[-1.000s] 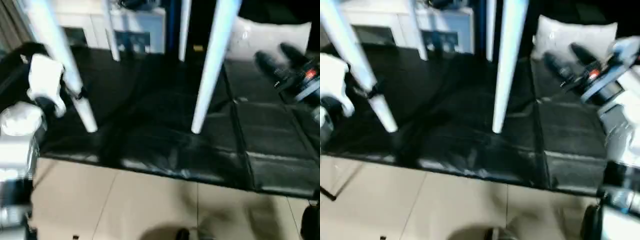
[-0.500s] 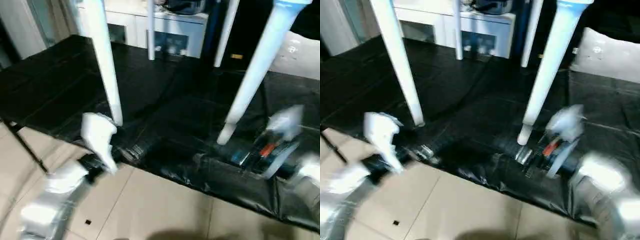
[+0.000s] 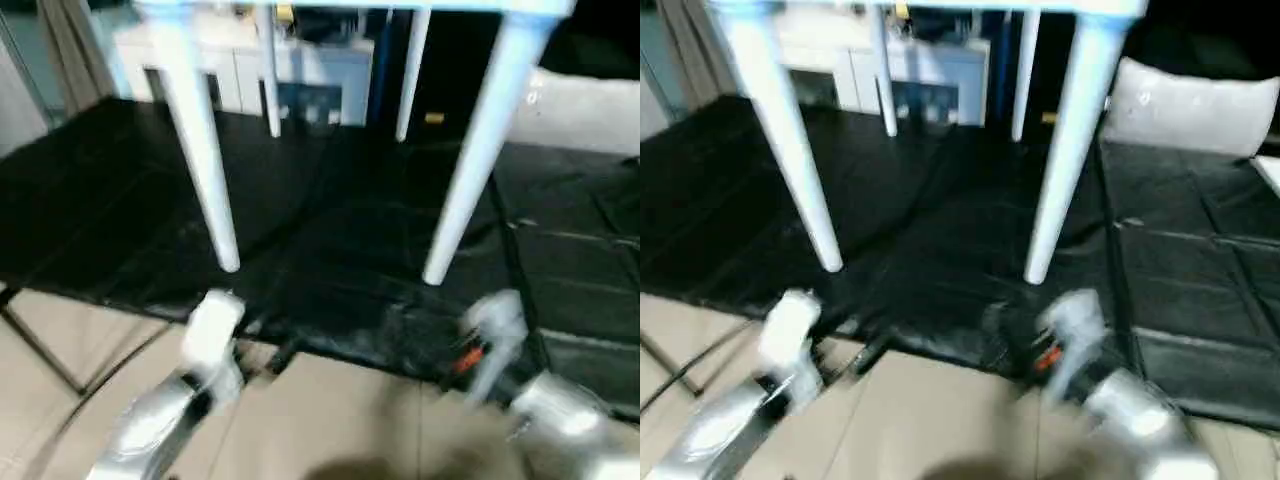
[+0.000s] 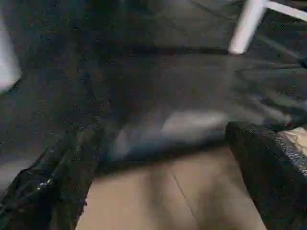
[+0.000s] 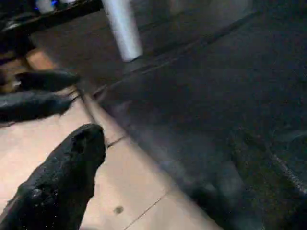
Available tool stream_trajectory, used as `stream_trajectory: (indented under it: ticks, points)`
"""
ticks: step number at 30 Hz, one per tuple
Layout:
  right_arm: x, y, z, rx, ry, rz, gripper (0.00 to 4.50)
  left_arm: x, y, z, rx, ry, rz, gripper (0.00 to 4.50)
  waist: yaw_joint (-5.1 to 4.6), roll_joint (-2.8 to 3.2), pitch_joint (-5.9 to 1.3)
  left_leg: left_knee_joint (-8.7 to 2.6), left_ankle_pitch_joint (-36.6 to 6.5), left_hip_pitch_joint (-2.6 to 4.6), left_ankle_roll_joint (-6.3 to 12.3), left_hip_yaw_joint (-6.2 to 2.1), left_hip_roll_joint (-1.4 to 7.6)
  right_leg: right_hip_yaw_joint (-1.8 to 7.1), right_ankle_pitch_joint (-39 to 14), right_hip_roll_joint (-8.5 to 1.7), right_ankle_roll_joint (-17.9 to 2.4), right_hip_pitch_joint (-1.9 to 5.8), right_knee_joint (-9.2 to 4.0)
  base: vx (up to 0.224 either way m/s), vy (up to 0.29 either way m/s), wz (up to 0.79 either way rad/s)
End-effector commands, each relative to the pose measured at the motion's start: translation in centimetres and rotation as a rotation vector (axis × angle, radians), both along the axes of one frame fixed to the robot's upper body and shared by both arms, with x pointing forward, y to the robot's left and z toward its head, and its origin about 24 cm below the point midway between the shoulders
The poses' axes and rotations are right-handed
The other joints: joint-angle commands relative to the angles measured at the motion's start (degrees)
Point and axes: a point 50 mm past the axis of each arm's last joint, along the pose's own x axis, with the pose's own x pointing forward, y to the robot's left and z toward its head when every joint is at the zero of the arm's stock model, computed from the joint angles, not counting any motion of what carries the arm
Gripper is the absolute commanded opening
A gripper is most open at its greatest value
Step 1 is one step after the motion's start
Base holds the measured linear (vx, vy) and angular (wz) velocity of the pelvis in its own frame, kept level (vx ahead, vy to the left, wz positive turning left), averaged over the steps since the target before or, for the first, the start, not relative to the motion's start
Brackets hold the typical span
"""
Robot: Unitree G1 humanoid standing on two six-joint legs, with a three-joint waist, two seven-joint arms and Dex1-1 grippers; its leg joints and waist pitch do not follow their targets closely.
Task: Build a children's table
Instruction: Flip table
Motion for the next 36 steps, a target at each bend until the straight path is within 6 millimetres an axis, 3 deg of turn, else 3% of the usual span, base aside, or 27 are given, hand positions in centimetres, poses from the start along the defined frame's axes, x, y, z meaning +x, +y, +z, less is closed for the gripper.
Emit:
stream_trajectory:
  ticks: [1,2,3,4,5,6,7,8,9,11,12,14,15,16,20,21,22,23,24,26,28,29,31,32,33,35,36]
  points:
    - [0.3,-0.4,0.7,0.016,-0.054,-0.012,4.43,0.0,-0.7,0.9,-0.037,-0.046,-0.021,4.5,-1.39,3.31,-1.69,-12.79,-27.1,0.39,-5.81,-6.15,9.33,-4.33,1.2,1.05,-5.0,0.57,1.37,-0.026,0.148,0.12]
    - [0.1,-0.4,0.7,0.044,-0.066,-0.023,4.43,-0.3,-0.2,0.6,-0.032,-0.026,-0.013,4.5,-1.72,2.65,-1.42,-13.37,-25.7,0.05,-5.13,-6.32,10.78,-5.14,1.0,0.73,-4.4,0.46,1.89,-0.047,0.1,0.04]
    - [0.1,-0.3,0.7,0.047,-0.07,-0.026,4.43,-0.3,0.2,0.4,-0.02,-0.02,-0.013,4.5,-2.03,2.87,-1.29,-13.68,-25.5,-0.53,-2.72,-6.47,11.58,-6.3,-1.1,0.09,-3.4,0.75,3.41,0.0,0.0,0.0]
    - [0.2,-0.5,0.6,0.055,-0.063,-0.046,4.43,-0.2,0.2,0.2,-0.002,-0.015,-0.027,4.5,-2.59,1.91,-1.61,-12.16,-23.0,-0.22,2.62,-6.19,10.8,-6.12,-2.5,-1.55,-2.9,1.2,2.39,0.0,0.0,0.0]
    - [0.2,-0.5,0.5,0.068,-0.055,-0.061,4.43,-0.1,0.2,0.0,0.014,-0.012,-0.04,4.5,-2.43,0.2,-1.99,-9.7,-19.5,-1.21,5.2,-4.4,7.41,-4.34,-3.1,-3.93,-3.6,2.58,-0.85,0.0,0.0,0.0]
    - [0.2,-0.5,0.4,0.077,-0.05,-0.061,4.43,0.0,0.2,-0.1,0.018,-0.008,-0.043,4.5,-2.19,-0.76,-2.61,-7.86,-16.1,-2.55,4.21,-2.92,4.86,-3.04,-1.6,-5.37,-4.0,4.1,-1.5,-0.079,-0.075,-0.15]
    - [0.1,-0.5,0.4,0.088,-0.047,-0.059,4.43,0.1,0.2,-0.3,0.022,-0.005,-0.045,4.5,-0.49,-0.73,-2.2,-7.23,-12.0,-3.05,1.83,-1.15,2.95,-2.83,-12.7,-7.29,-4.3,3.8,-4.24,-0.079,-0.075,-0.15]
    - [0.1,-0.4,0.3,0.091,-0.048,-0.049,4.43,0.2,0.3,-0.4,0.022,0.004,-0.05,4.5,-0.16,-1.61,-1.95,-6.68,-11.3,-2.84,1.25,-0.75,2.99,-2.21,-19.4,-7.69,-2.8,3.22,-5.0,-0.08,-0.096,-0.12]
    - [-0.1,-0.2,-0.1,0.087,-0.029,0.004,4.43,0.5,0.6,-1.5,0.06,0.046,-0.095,4.5,0.1,-1.87,-1.69,-7.57,-10.6,-2.48,0.36,-0.59,3.43,-2.32,-33.2,-6.75,-0.1,2.68,-5.72,-0.035,-0.092,-0.04]
    - [-0.6,-0.3,-0.8,0.073,0.017,0.104,4.43,0.6,0.7,-2.4,0.048,0.088,-0.148,4.5,0.6,-1.86,-1.61,-8.07,-10.7,-1.83,0.32,-0.3,3.69,-2.46,-34.3,-5.76,0.2,2.02,-5.91,-0.033,-0.087,-0.02]
    - [-0.8,-0.4,-1.1,0.068,0.028,0.138,4.43,0.5,0.7,-2.6,0.047,0.104,-0.178,4.5,0.82,-1.53,-1.56,-8.44,-10.6,-1.81,0.41,-0.3,4.13,-2.56,-31.1,-5.56,-1.0,2.13,-5.71,-0.019,-0.072,0.06]
    - [-1.0,-0.6,-1.6,0.063,0.063,0.202,4.43,-0.1,0.6,-3.2,0.039,0.156,-0.289,4.5,1.12,-1.59,-1.64,-8.72,-10.1,-1.95,0.77,-0.32,4.42,-2.75,-27.7,-5.44,-2.1,2.42,-5.4,-0.01,-0.062,0.04]
    - [-1.5,-0.7,-2.2,0.024,0.09,0.304,4.43,-1.2,0.5,-3.7,0.046,0.205,-0.4,4.5,1.67,-1.18,-1.73,-8.97,-10.4,-1.82,0.98,-0.34,4.94,-2.97,-22.8,-5.26,-4.0,2.52,-4.86,0.0,0.0,0.0]
    - [-1.7,-0.9,-2.6,-0.019,0.095,0.346,4.43,-1.6,0.4,-3.9,0.031,0.233,-0.443,4.5,1.83,-1.01,-1.73,-9.12,-11.1,-1.72,0.98,-0.32,5.13,-2.98,-21.3,-5.22,-4.6,2.54,-4.67,0.0,0.0,0.0]
    - [-1.9,-1.3,-3.9,-0.126,0.119,0.439,4.43,-2.3,0.3,-4.4,0.003,0.299,-0.504,4.5,1.75,-1.05,-2.01,-9.06,-9.8,-1.61,0.76,0.09,5.32,-3.25,-11.5,-5.03,-8.7,2.77,-3.56,0.0,0.0,0.0]
    - [-2.0,-1.5,-5.3,-0.19,0.156,0.517,4.43,-2.4,0.6,-5.5,0.027,0.375,-0.519,4.5,1.67,-1.59,-1.91,-8.95,-9.3,-1.6,1.2,0.4,5.25,-3.33,-10.2,-5.05,-9.7,2.78,-3.48,0.0,0.0,0.0]
    - [-2.0,-1.5,-5.6,-0.203,0.163,0.519,4.43,-2.3,0.7,-5.8,0.037,0.387,-0.513,4.5,1.58,-1.3,-1.87,-8.89,-9.1,-1.5,1.29,0.57,4.96,-3.34,-10.6,-4.96,-10.1,2.79,-3.53,0.0,0.0,0.0]
    - [-1.9,-1.5,-5.9,-0.223,0.172,0.517,4.43,-2.2,0.8,-6.2,0.053,0.402,-0.502,4.5,1.59,-1.58,-1.87,-8.83,-8.9,-1.51,1.41,0.66,5.02,-3.3,-10.5,-5.06,-10.2,2.84,-3.64,0.0,0.0,0.0]
    - [-1.9,-1.5,-6.1,-0.233,0.176,0.515,4.43,-2.1,0.9,-6.4,0.06,0.408,-0.497,4.5,1.69,-1.47,-2.0,-8.79,-7.6,-1.62,1.48,0.57,5.09,-3.27,-8.8,-5.21,-10.4,3.21,-3.42,0.0,0.0,0.0]
    - [-1.4,-1.0,-8.5,-0.238,0.259,0.42,4.43,-1.4,1.9,-9.3,0.17,0.515,-0.356,4.5,1.3,-2.22,-1.96,-8.64,-7.5,-1.42,1.93,0.86,4.78,-3.42,-8.6,-5.02,-10.6,2.91,-3.51,0.0,0.0,0.0]
    - [-1.4,-0.8,-10.1,-0.223,0.34,0.345,4.43,-1.1,2.5,-11.0,0.246,0.6,-0.241,4.5,1.35,-1.76,-2.02,-8.78,-8.3,-1.33,0.84,0.59,5.23,-3.33,-10.1,-5.6,-11.0,3.13,-3.47,0.0,0.0,0.0]
    - [-1.5,-0.7,-11.4,-0.23,0.409,0.253,4.43,-1.1,2.8,-12.1,0.341,0.64,-0.169,4.5,0.93,-1.87,-1.91,-8.88,-9.9,-1.15,0.36,0.61,5.1,-3.38,-11.2,-5.43,-11.3,2.97,-3.54,0.0,0.0,0.0]
    - [-1.7,-0.7,-13.0,-0.261,0.497,0.14,4.43,-1.1,2.9,-13.1,0.409,0.668,-0.094,4.5,1.12,-1.86,-2.07,-9.09,-10.0,-1.14,-0.58,0.32,5.43,-3.27,-10.9,-5.88,-11.4,3.39,-3.54,0.0,0.0,0.0]
    - [-2.1,-0.6,-14.0,-0.283,0.559,0.07,4.43,-1.1,2.8,-13.6,0.425,0.695,-0.017,4.5,0.97,-1.9,-1.85,-9.12,-9.7,-1.2,-0.6,0.4,5.48,-3.21,-9.9,-5.8,-11.7,3.15,-3.44,0.0,0.0,0.0]
    - [-2.7,-0.6,-15.0,-0.3,0.623,-0.013,4.43,-1.1,2.7,-14.0,0.39,0.72,0.081,4.5,0.95,-1.94,-2.1,-9.0,-9.1,-1.01,-0.76,0.42,5.41,-3.23,-8.1,-5.78,-12.6,3.26,-3.29,0.0,0.0,0.0]
    - [-3.3,-0.7,-15.9,-0.317,0.674,-0.103,4.43,-1.0,2.8,-14.4,0.368,0.736,0.187,4.5,1.04,-1.44,-1.47,-9.04,-8.9,-1.15,-0.55,0.61,5.36,-3.1,-6.8,-5.87,-13.4,3.03,-3.31,0.0,0.0,0.0]
    - [-3.7,-0.7,-16.4,-0.345,0.696,-0.168,4.43,-1.0,2.9,-14.5,0.36,0.731,0.252,4.5,1.04,-1.48,-1.2,-9.04,-9.3,-1.08,-0.5,0.74,5.46,-3.05,-6.4,-5.88,-13.7,2.77,-3.4,0.0,0.0,0.0]
